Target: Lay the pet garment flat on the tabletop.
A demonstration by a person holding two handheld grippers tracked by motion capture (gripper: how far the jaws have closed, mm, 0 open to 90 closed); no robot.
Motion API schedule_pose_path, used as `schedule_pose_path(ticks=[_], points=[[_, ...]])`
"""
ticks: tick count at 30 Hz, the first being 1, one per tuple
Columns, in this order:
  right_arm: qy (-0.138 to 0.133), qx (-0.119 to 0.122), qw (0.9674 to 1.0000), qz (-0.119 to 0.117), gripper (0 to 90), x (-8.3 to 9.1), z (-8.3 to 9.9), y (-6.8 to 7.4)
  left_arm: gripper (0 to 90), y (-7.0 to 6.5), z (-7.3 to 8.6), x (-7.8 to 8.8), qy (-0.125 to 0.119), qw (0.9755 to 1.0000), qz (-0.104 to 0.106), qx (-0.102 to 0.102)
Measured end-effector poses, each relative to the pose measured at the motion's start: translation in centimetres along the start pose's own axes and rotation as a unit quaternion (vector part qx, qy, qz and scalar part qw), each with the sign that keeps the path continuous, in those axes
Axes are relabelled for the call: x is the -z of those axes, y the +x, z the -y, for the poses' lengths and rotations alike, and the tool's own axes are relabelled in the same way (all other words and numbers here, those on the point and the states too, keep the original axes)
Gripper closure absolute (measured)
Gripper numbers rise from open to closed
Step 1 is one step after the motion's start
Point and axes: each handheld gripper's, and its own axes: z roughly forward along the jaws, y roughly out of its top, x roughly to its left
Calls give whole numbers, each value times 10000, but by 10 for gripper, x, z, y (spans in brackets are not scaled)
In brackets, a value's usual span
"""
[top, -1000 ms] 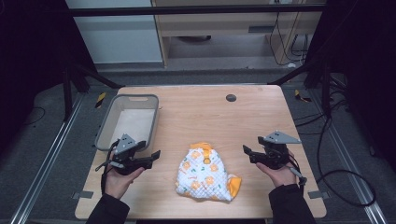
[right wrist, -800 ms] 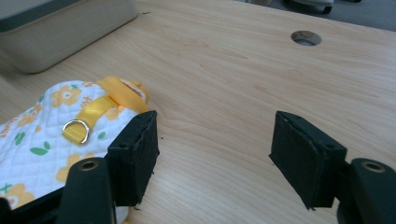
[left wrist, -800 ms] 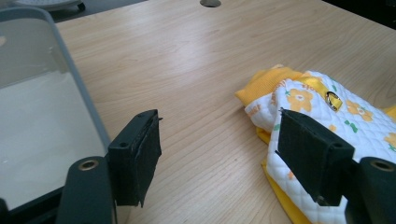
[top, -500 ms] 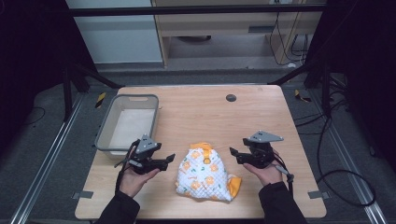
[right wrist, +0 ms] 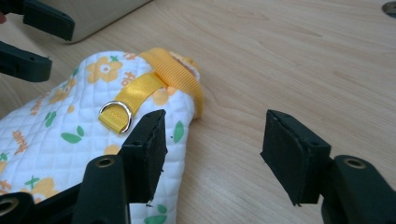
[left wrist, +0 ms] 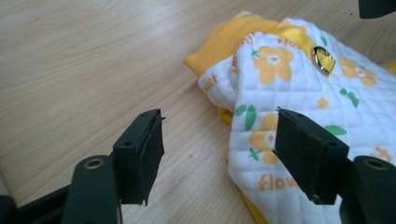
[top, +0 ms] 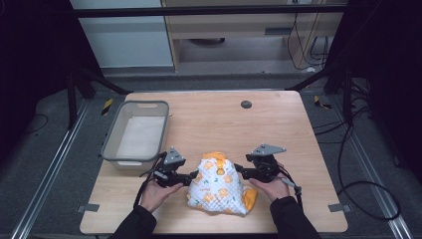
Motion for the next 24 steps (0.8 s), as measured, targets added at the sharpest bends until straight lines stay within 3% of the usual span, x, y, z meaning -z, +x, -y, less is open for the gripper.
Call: schedule_pose_path(ticks=[8, 15, 18, 24], points=[[186, 41, 9996, -206, 452, -12, 5, 4, 394, -3, 5, -16, 206, 9995, 246, -30], [360, 59, 9984, -436, 538, -20, 10, 8, 587, -6, 8, -22, 316, 9980, 551, -12], [456, 53, 9974, -548, 618, -25, 12, 10, 703, -9, 9, -25, 427, 9964, 734, -33], [537, 54, 9959, -729, 742, -27, 13, 11, 835, -12, 8, -26, 524, 9950, 848, -52]])
